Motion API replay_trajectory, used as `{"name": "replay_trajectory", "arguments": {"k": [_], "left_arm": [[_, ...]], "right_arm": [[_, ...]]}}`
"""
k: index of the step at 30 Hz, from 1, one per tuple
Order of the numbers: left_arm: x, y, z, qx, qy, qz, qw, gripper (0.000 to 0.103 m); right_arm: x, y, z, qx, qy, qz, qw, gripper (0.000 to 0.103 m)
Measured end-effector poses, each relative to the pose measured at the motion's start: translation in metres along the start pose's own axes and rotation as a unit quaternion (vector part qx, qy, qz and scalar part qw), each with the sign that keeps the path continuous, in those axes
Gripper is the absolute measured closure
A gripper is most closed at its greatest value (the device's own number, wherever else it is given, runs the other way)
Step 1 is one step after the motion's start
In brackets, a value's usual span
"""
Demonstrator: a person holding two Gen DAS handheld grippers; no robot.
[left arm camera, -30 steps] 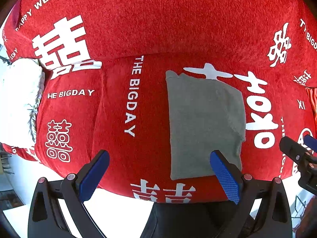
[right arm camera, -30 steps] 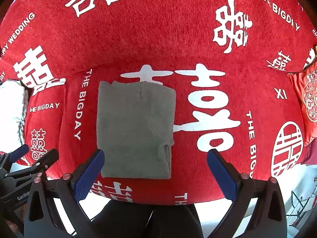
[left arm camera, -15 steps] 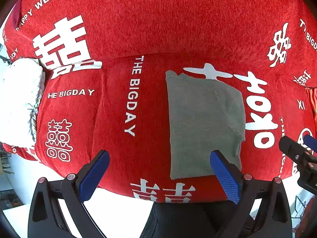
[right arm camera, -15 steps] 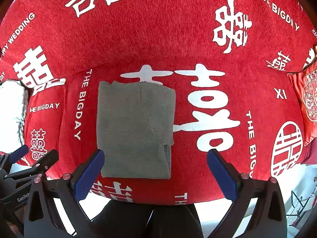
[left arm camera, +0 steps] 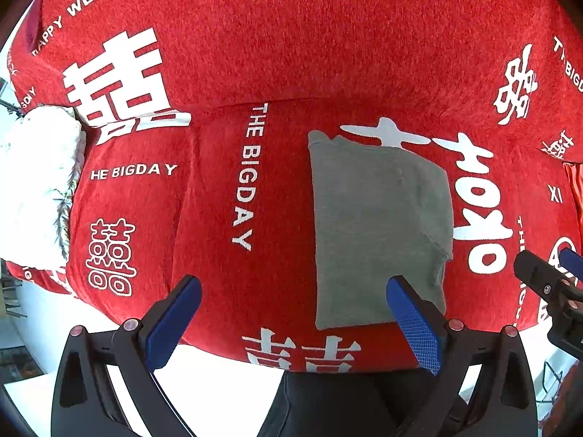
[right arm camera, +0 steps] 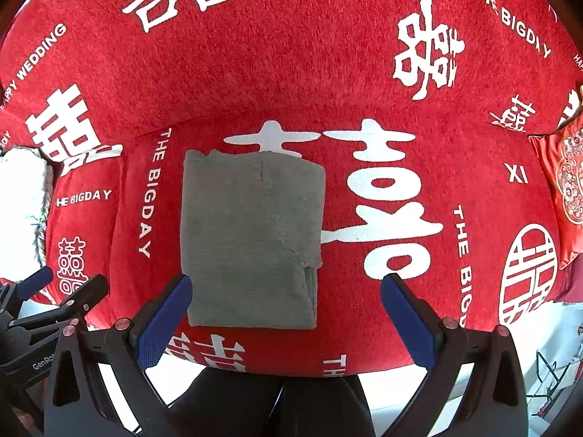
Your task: Fold small clothes
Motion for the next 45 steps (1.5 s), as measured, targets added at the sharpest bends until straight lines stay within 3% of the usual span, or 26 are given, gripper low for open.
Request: {"name": "replay_trajectory", "arguments": {"k": [34,45], "left_arm": [[-0.0009,0.0045,-0.0008,0.02,-0.009,-0.001,0.9998,0.002],[0.0005,0.0012,0.0012,0.009,-0.015,-0.007,0.9998,0.002]], "right_arm": [[-0.0017,0.0006,-0.0003,0.0,0.0,-0.001,1.0,0.0],[-0.0068,0.0049,-0.0014,-0.001,0.002,-0.002,1.0,0.0]]}}
Point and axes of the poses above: each gripper's, at about its wrist camera, not at the fingertips, and z roughly against the way its jaws point, y to its left, x to its top, the point moved 8 cm from there along -z, roughly the way its jaws point, and after that the axes turned 8 degrees about z, right-handed, at the moved point
